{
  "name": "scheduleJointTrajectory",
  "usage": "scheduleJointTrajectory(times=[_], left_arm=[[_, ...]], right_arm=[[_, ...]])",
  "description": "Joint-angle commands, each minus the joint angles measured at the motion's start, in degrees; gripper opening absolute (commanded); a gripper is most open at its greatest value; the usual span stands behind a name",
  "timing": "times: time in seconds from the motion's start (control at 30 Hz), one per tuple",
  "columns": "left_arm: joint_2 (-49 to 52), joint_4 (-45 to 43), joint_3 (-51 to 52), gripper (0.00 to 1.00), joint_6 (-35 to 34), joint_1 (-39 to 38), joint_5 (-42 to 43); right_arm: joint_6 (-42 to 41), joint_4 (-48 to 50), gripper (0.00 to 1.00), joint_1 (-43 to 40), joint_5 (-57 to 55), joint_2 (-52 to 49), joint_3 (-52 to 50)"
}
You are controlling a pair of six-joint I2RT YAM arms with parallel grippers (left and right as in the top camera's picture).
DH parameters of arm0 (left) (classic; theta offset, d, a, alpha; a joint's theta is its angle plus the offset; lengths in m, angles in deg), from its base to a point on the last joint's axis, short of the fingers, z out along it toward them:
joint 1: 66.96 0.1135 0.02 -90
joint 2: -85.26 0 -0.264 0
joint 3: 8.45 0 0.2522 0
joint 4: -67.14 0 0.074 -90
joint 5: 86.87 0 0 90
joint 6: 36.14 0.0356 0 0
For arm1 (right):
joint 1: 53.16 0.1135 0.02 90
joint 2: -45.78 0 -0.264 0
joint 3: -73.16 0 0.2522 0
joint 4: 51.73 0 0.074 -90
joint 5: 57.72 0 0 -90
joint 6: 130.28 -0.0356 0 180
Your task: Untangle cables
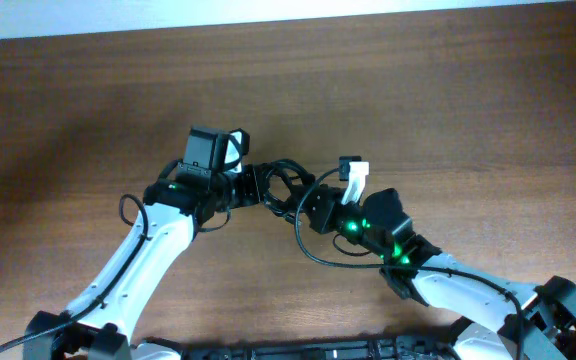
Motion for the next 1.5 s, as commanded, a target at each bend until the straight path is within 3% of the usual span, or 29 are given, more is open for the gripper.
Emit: scheduleJointTrajectory(times=[0.0, 0.13, 0.23, 0.33, 0.4, 0.5, 0.6, 0.73, 0.93, 1.13, 1.27, 1.47], left_arm=[[-0.7, -3.0, -1.7, 0.0, 7.9, 0.2, 14.1], [-0.7, -5.4, -1.7, 0.0, 19.1, 0.2, 30.5], [-0.7, -1.0, -1.7, 0.0, 24.2, 0.2, 31.4], [-0.7, 2.0, -1.7, 0.0, 24.1, 0.3, 26.4], [-0.7, 2.6, -1.7, 0.0, 22.7, 0.3, 19.2], [-0.7, 1.8, -1.7, 0.0, 18.8, 1.5, 13.2], [-0.7, 0.4, -1.7, 0.0, 15.6, 5.9, 13.2], [-0.7, -1.2, -1.7, 0.0, 12.7, 9.4, 14.3], [-0.7, -2.6, -1.7, 0.0, 12.5, 9.2, 22.3], [-0.7, -4.0, -1.7, 0.0, 12.5, 9.2, 27.0], [-0.7, -4.0, -1.7, 0.0, 12.6, 9.2, 29.6], [-0.7, -4.2, -1.7, 0.0, 12.6, 9.2, 30.4]], right_arm=[[0.9, -2.3, 0.05, 2.1, -7.5, -0.5, -1.0], [0.9, -2.3, 0.09, 2.1, -10.4, -0.5, -1.0], [0.8, -2.0, 0.15, 0.8, -14.8, -0.5, -1.0], [0.9, -2.1, 0.41, -3.2, -12.1, 0.2, -1.0], [0.9, -2.1, 0.49, -5.2, -7.9, 1.6, -1.0], [0.9, -2.3, 0.76, -12.7, 4.1, 6.8, -1.0], [0.9, -3.6, 0.88, -19.9, 12.1, 9.2, -1.0], [0.9, -15.1, 1.0, -19.3, 12.5, 8.8, -1.0], [5.3, -18.2, 0.99, -10.5, 6.8, 8.8, -1.0], [5.3, -13.2, 0.96, -8.3, 5.9, 8.8, -1.0], [5.3, -11.4, 0.71, -8.3, 5.9, 8.8, -1.0], [3.6, -10.0, 0.52, -8.3, 6.2, 8.8, -1.0]])
